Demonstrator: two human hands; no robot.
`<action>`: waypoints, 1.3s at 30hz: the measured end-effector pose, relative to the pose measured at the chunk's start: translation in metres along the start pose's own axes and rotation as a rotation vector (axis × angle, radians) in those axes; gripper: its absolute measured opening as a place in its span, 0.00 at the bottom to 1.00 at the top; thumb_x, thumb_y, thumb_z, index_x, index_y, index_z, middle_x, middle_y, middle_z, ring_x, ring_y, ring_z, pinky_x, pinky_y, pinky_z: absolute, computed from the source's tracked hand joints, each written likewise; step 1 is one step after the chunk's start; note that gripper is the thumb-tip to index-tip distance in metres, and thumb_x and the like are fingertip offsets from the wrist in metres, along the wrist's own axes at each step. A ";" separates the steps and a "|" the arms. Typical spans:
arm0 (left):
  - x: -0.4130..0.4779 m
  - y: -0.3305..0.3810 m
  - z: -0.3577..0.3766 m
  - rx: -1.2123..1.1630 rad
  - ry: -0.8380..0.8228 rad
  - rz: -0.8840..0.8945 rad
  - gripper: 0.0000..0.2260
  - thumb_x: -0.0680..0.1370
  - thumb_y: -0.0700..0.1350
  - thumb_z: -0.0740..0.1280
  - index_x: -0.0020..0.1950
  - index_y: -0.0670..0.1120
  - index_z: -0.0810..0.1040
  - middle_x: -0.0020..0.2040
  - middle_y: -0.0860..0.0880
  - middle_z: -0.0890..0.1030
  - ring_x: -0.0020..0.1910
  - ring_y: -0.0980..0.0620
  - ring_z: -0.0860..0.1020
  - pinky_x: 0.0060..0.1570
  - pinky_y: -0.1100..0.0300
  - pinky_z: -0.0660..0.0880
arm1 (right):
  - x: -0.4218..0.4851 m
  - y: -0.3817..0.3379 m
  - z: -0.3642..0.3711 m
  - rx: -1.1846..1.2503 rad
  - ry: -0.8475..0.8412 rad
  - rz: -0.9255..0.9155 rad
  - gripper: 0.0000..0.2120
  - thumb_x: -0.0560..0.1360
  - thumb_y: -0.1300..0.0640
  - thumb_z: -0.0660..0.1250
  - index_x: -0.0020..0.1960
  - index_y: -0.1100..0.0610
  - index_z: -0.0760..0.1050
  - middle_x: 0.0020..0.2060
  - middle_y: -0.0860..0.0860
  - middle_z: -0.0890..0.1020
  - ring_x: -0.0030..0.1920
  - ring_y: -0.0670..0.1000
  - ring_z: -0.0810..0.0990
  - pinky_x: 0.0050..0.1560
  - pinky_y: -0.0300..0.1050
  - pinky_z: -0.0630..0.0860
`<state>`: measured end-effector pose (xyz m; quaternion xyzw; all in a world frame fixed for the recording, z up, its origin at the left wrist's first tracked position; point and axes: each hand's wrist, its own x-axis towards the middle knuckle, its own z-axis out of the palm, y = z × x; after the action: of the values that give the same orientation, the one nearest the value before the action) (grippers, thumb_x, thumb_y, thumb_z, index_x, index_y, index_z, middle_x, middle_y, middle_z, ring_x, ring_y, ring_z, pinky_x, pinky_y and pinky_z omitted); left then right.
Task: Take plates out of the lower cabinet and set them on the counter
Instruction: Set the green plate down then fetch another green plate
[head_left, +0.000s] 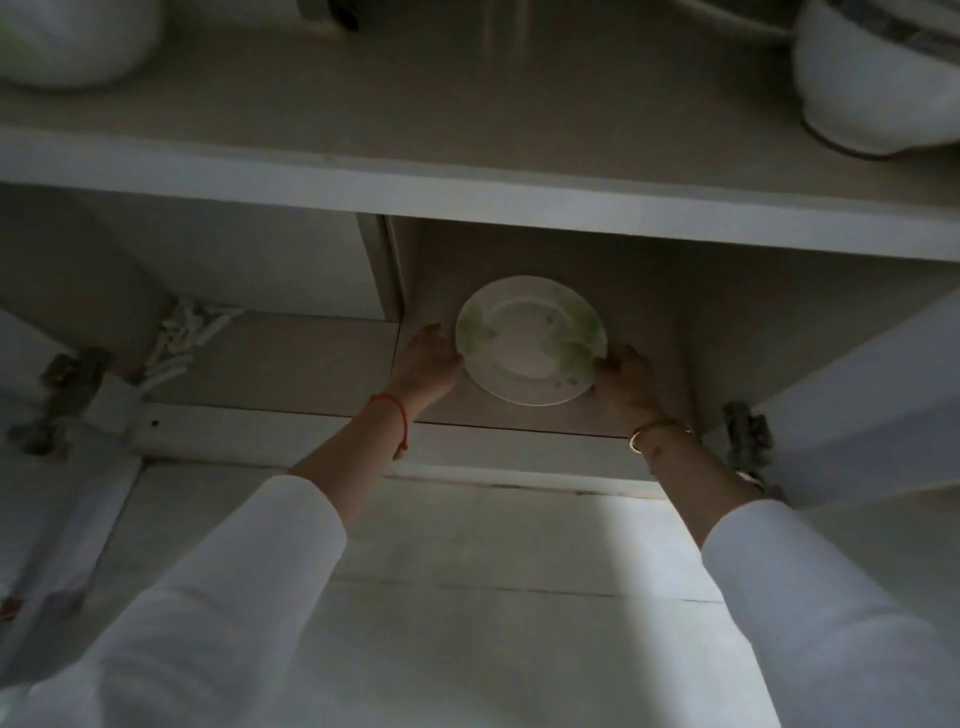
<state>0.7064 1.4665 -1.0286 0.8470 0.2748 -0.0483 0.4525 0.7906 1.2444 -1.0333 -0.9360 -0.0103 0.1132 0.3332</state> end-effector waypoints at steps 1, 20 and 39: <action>0.006 0.001 0.003 0.018 -0.002 0.027 0.18 0.78 0.39 0.67 0.66 0.33 0.74 0.64 0.33 0.77 0.66 0.38 0.75 0.62 0.52 0.71 | 0.005 0.000 0.002 0.015 0.015 0.003 0.14 0.77 0.63 0.63 0.59 0.71 0.77 0.56 0.69 0.80 0.58 0.66 0.78 0.60 0.56 0.72; -0.042 -0.016 -0.010 -0.160 0.042 0.015 0.24 0.66 0.28 0.66 0.53 0.52 0.83 0.43 0.50 0.84 0.46 0.47 0.82 0.48 0.51 0.83 | -0.048 -0.010 0.001 0.294 0.000 0.068 0.20 0.70 0.65 0.73 0.60 0.66 0.73 0.51 0.59 0.82 0.55 0.57 0.80 0.57 0.52 0.77; -0.392 0.167 -0.220 -0.285 -0.058 -0.246 0.28 0.70 0.28 0.66 0.63 0.52 0.71 0.56 0.50 0.74 0.37 0.50 0.77 0.38 0.49 0.81 | -0.350 -0.172 -0.257 0.364 -0.169 0.341 0.17 0.71 0.59 0.71 0.55 0.49 0.68 0.39 0.50 0.80 0.40 0.54 0.81 0.41 0.48 0.79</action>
<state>0.4240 1.4023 -0.6473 0.7326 0.3672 -0.0883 0.5663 0.5152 1.1851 -0.6604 -0.8360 0.1402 0.2455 0.4703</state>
